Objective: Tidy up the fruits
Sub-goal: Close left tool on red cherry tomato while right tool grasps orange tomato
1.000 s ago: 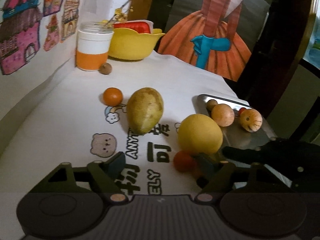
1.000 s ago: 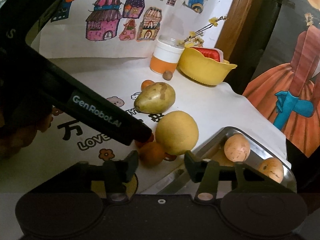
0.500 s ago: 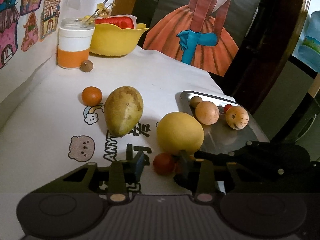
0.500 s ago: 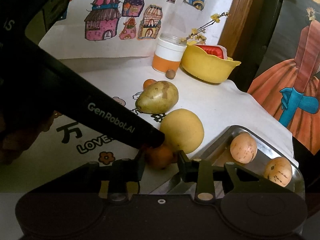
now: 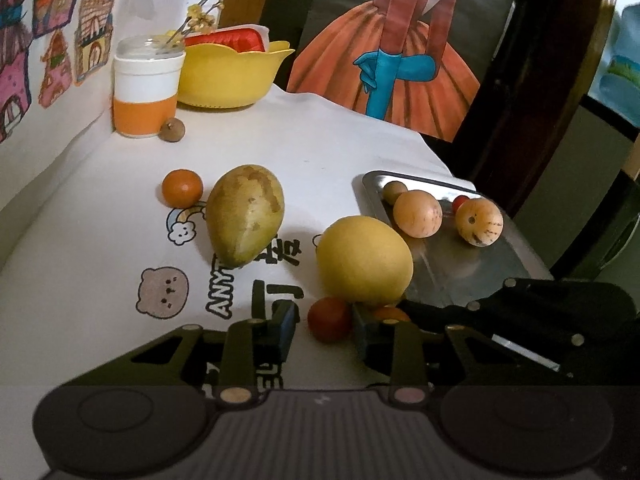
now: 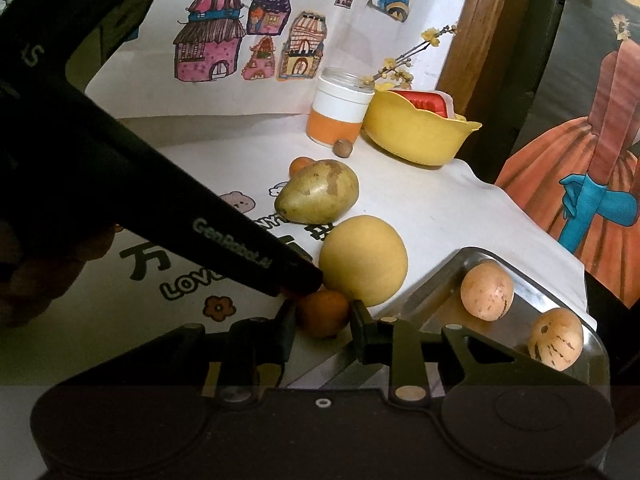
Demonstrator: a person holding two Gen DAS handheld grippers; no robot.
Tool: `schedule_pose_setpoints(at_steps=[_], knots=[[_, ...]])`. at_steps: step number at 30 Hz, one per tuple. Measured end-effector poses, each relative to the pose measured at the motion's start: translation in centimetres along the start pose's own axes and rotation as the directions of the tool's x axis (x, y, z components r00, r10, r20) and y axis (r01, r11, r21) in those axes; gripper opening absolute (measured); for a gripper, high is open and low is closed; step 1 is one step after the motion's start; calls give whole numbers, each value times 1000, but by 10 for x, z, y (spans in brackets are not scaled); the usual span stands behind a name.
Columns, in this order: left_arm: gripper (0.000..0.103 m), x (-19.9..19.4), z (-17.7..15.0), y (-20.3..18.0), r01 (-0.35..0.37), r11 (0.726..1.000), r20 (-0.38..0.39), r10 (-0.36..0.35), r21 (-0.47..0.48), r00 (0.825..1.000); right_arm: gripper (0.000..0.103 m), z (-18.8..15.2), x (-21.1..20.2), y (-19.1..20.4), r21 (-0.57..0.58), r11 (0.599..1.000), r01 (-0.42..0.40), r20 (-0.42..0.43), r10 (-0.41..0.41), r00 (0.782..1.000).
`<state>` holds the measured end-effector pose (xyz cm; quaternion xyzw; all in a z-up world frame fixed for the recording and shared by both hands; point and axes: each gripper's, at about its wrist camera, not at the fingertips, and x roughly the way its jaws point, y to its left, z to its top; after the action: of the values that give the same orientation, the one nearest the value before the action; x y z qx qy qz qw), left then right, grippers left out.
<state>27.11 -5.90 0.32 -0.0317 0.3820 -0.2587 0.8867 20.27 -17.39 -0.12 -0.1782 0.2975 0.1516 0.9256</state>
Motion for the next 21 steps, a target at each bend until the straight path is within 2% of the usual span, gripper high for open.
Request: schedule_pose_setpoints(at_steps=[1,4,21], knots=[[25,0,0,-2,-2,1000,-2,2,6,1000,31,0,0,0,1,1000,1,2,-1,1000],[23,-2,-3,-4,-11,1000,1,11,8,1000,30,-1,-2,0,4,1000,1,6,-1,1000],[22,-30,-25,-15,-60,998,-7,60,-21,998,30,-17,-40,14,24,999,-28,37,27,999]])
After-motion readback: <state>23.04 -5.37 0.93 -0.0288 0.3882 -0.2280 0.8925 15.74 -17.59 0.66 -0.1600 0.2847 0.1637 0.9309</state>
